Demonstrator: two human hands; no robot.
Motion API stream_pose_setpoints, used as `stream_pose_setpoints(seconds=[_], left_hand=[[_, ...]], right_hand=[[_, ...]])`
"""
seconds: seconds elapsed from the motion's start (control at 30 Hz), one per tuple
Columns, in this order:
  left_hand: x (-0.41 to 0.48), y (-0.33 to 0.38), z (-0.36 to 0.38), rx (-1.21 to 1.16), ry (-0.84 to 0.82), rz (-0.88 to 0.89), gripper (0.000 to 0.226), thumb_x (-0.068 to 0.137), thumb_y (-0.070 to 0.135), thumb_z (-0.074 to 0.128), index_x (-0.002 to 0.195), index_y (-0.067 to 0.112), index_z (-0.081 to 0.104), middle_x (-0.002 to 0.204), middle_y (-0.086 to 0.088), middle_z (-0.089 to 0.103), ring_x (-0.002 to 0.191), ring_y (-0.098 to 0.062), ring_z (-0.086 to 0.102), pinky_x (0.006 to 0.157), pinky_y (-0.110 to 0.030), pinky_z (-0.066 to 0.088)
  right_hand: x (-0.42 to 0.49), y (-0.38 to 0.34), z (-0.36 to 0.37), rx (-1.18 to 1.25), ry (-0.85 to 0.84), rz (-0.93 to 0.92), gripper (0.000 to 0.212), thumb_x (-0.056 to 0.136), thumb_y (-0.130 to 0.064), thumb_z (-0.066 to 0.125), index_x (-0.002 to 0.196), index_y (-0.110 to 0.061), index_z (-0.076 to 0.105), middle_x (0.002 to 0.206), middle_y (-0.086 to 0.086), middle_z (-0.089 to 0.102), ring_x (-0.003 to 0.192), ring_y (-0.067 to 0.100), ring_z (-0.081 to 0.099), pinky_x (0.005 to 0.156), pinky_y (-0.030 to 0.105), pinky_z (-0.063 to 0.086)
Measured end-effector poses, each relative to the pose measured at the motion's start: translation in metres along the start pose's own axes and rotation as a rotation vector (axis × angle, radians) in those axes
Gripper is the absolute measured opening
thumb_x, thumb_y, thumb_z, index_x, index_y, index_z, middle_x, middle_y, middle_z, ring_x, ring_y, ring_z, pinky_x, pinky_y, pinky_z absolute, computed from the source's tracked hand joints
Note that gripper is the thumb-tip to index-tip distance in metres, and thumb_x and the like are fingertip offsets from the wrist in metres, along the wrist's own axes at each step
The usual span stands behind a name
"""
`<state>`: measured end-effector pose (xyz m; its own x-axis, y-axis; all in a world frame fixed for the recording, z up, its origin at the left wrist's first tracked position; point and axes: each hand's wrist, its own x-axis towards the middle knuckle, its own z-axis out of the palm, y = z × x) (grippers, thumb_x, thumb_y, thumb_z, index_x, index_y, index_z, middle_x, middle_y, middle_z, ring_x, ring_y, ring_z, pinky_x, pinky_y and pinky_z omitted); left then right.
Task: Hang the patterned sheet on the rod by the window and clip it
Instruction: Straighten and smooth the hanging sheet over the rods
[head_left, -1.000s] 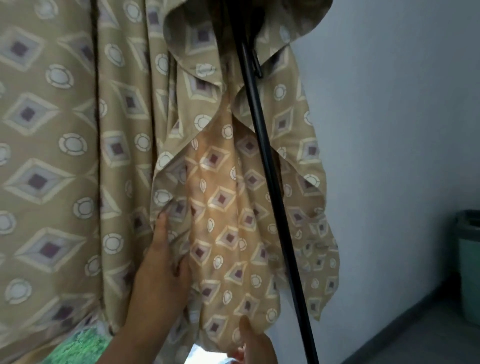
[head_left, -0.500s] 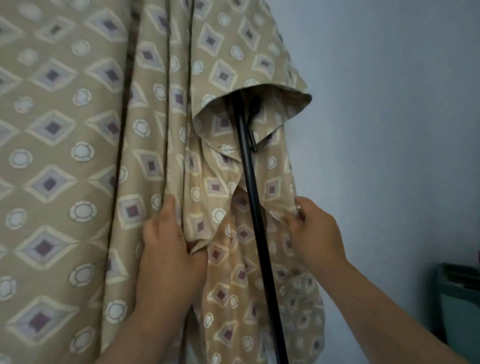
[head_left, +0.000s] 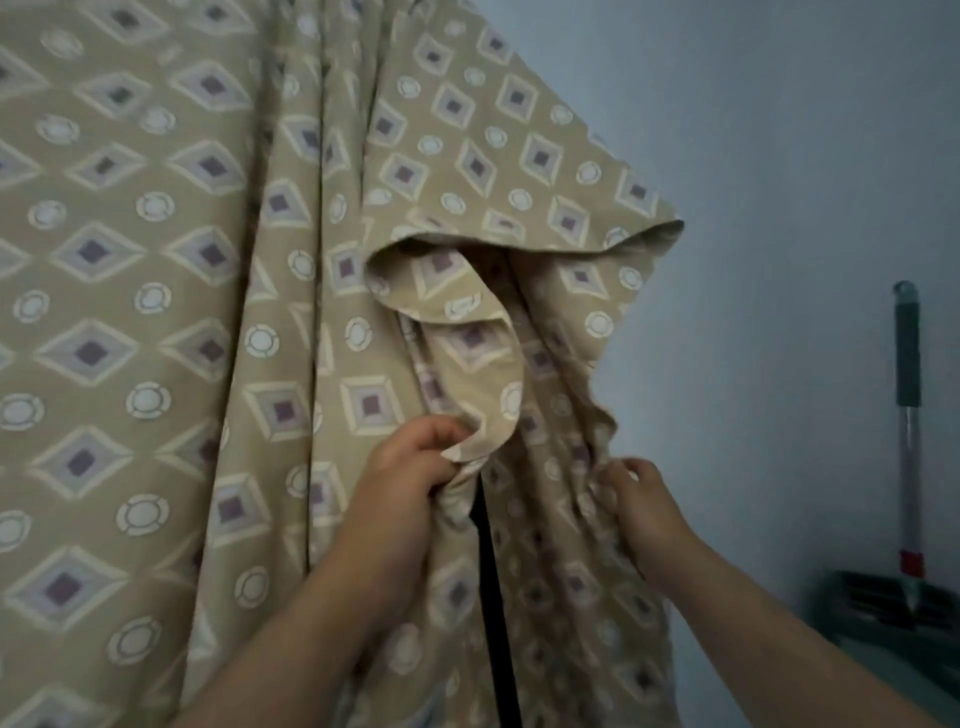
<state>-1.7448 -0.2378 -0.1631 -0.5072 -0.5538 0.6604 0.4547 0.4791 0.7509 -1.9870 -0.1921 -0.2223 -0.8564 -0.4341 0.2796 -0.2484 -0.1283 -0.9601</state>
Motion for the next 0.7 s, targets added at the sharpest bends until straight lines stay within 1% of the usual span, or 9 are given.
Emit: stream_pose_setpoints(seconds=[0.07, 0.17, 0.23, 0.3, 0.37, 0.43, 0.5, 0.57, 0.7], left_hand=[[0.005, -0.021, 0.015, 0.31, -0.013, 0.078, 0.027, 0.089, 0.007, 0.05, 0.089, 0.024, 0.071, 0.086, 0.009, 0.071, 0.083, -0.009, 0.065, 0.075, -0.023, 0.048], [0.006, -0.048, 0.032, 0.677, -0.041, 0.226, 0.027, 0.097, 0.013, 0.046, 0.11, 0.025, 0.066, 0.099, 0.011, 0.068, 0.091, -0.006, 0.062, 0.079, -0.017, 0.049], [0.006, -0.06, 0.037, 0.656, -0.127, 0.154, 0.03, 0.096, 0.01, 0.047, 0.118, 0.023, 0.062, 0.104, 0.016, 0.063, 0.095, -0.002, 0.058, 0.08, -0.004, 0.043], [0.003, -0.062, 0.038, 0.456, -0.343, 0.055, 0.043, 0.091, 0.012, 0.054, 0.127, 0.034, 0.057, 0.116, 0.022, 0.063, 0.109, 0.004, 0.057, 0.096, -0.011, 0.043], [-0.002, -0.055, 0.031, 0.36, -0.438, 0.002, 0.045, 0.083, 0.017, 0.057, 0.122, 0.041, 0.061, 0.119, 0.02, 0.065, 0.114, 0.001, 0.059, 0.103, -0.028, 0.045], [-0.009, -0.043, 0.018, 0.324, -0.423, -0.024, 0.034, 0.085, 0.017, 0.055, 0.111, 0.034, 0.07, 0.109, 0.013, 0.071, 0.102, -0.001, 0.064, 0.095, -0.031, 0.05], [-0.017, -0.027, 0.003, 0.314, -0.368, -0.078, 0.021, 0.084, 0.025, 0.056, 0.095, 0.03, 0.075, 0.092, 0.008, 0.073, 0.086, -0.008, 0.067, 0.083, -0.039, 0.054], [-0.022, -0.003, -0.016, 0.325, -0.35, -0.129, 0.026, 0.078, 0.041, 0.058, 0.089, 0.022, 0.073, 0.082, -0.007, 0.072, 0.076, -0.023, 0.066, 0.078, -0.048, 0.054], [-0.024, 0.065, -0.072, 0.474, -0.256, -0.137, 0.028, 0.074, 0.053, 0.052, 0.069, 0.031, 0.069, 0.068, 0.0, 0.069, 0.064, -0.011, 0.064, 0.063, -0.029, 0.052]], right_hand=[[-0.019, -0.01, 0.008, 0.047, -0.104, -0.104, 0.059, 0.082, -0.065, 0.042, 0.121, -0.024, 0.06, 0.113, 0.0, 0.067, 0.105, 0.022, 0.064, 0.096, 0.045, 0.05], [-0.04, -0.017, 0.007, 0.134, -0.17, -0.152, 0.038, 0.1, -0.048, 0.041, 0.095, -0.026, 0.072, 0.09, -0.007, 0.075, 0.088, 0.012, 0.071, 0.082, 0.032, 0.054], [-0.051, -0.016, 0.005, 0.182, -0.215, -0.192, 0.035, 0.102, -0.04, 0.043, 0.089, -0.026, 0.072, 0.081, -0.009, 0.076, 0.08, 0.008, 0.072, 0.07, 0.025, 0.052], [-0.06, -0.016, 0.006, 0.179, -0.208, -0.263, 0.031, 0.1, -0.038, 0.047, 0.096, -0.022, 0.072, 0.089, -0.006, 0.076, 0.088, 0.012, 0.071, 0.075, 0.026, 0.053], [-0.069, -0.018, 0.006, 0.108, -0.146, -0.376, 0.037, 0.092, -0.049, 0.05, 0.111, -0.022, 0.068, 0.106, -0.006, 0.071, 0.102, 0.013, 0.066, 0.091, 0.037, 0.052], [-0.081, -0.027, 0.008, 0.061, -0.06, -0.499, 0.049, 0.082, -0.058, 0.047, 0.119, -0.029, 0.059, 0.117, -0.016, 0.061, 0.112, 0.005, 0.058, 0.098, 0.035, 0.049], [-0.097, -0.052, 0.015, 0.048, 0.041, -0.684, 0.042, 0.081, -0.053, 0.046, 0.118, -0.035, 0.054, 0.118, -0.025, 0.055, 0.115, -0.002, 0.053, 0.095, 0.018, 0.044], [-0.111, -0.089, 0.026, 0.073, 0.084, -0.874, 0.033, 0.085, -0.037, 0.048, 0.116, -0.027, 0.054, 0.118, -0.013, 0.057, 0.117, 0.009, 0.055, 0.096, 0.021, 0.043], [-0.128, -0.168, 0.056, 0.101, -0.014, -1.0, 0.021, 0.085, -0.022, 0.05, 0.106, -0.023, 0.056, 0.107, -0.006, 0.058, 0.102, 0.013, 0.057, 0.088, 0.028, 0.046]])
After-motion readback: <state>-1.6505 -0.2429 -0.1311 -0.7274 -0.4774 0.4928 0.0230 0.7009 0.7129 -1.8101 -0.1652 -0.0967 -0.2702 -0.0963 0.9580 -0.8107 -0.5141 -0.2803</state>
